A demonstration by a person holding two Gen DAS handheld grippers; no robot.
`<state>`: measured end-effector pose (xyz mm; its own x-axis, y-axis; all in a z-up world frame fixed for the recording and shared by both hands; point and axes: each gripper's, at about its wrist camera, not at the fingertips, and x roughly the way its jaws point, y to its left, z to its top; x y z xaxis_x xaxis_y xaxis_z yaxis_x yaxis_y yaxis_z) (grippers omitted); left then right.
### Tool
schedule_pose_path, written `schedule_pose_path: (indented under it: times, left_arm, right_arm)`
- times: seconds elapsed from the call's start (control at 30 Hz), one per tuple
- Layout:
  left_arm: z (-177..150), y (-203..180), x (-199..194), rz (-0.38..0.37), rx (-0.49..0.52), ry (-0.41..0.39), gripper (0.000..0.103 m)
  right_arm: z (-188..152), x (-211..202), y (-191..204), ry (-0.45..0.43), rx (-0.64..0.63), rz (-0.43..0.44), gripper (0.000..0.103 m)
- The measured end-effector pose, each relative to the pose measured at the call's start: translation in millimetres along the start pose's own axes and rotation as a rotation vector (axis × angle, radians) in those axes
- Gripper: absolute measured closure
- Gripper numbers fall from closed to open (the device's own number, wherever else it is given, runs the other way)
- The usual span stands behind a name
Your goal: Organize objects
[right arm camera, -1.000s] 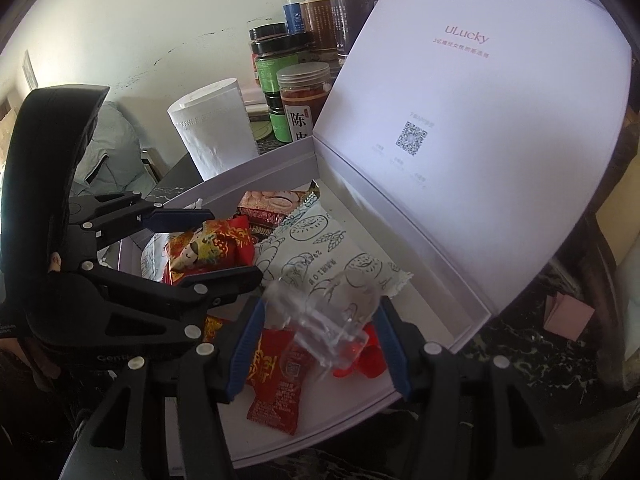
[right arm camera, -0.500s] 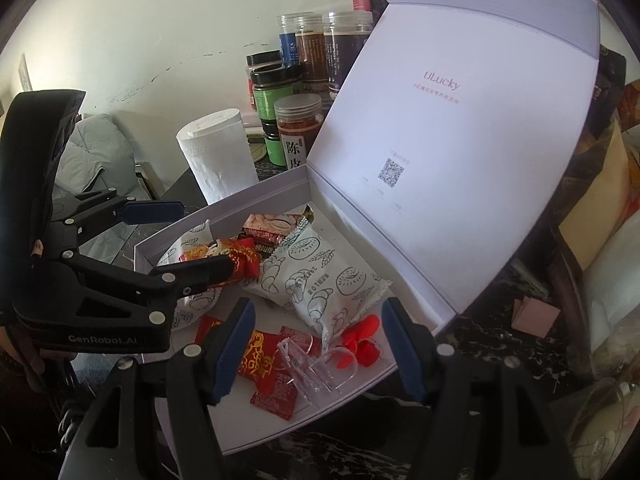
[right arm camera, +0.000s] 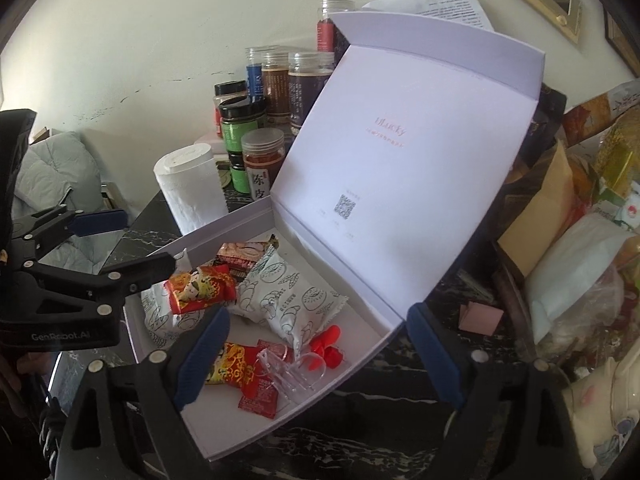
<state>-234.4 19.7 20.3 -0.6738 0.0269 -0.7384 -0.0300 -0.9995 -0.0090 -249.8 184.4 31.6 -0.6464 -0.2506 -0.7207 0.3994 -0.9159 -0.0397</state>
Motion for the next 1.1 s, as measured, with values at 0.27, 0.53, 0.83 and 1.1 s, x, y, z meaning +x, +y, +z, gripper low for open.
schedule_pose_path:
  times: [0.27,0.53,0.83,1.1]
  left_arm:
    - [2,5,-32,0.088,-0.009,-0.048,0.010]
    - [-4,0,-62,0.115,-0.001,-0.074,0.010]
    - [-14,-7,-105,0.110,0.003,-0.132,0.010]
    - [-27,-15,-134,0.110,0.008,-0.162,0.010]
  right_arm:
    - [3,-27,-1,-0.047,0.029,-0.060,0.001]
    - [0,-60,3,-0.076,0.026,-0.078,0.000]
    - [-10,-100,8,-0.119,0.035,-0.070,0.000]
    - [-26,-136,17,-0.162,0.017,-0.079,0.000]
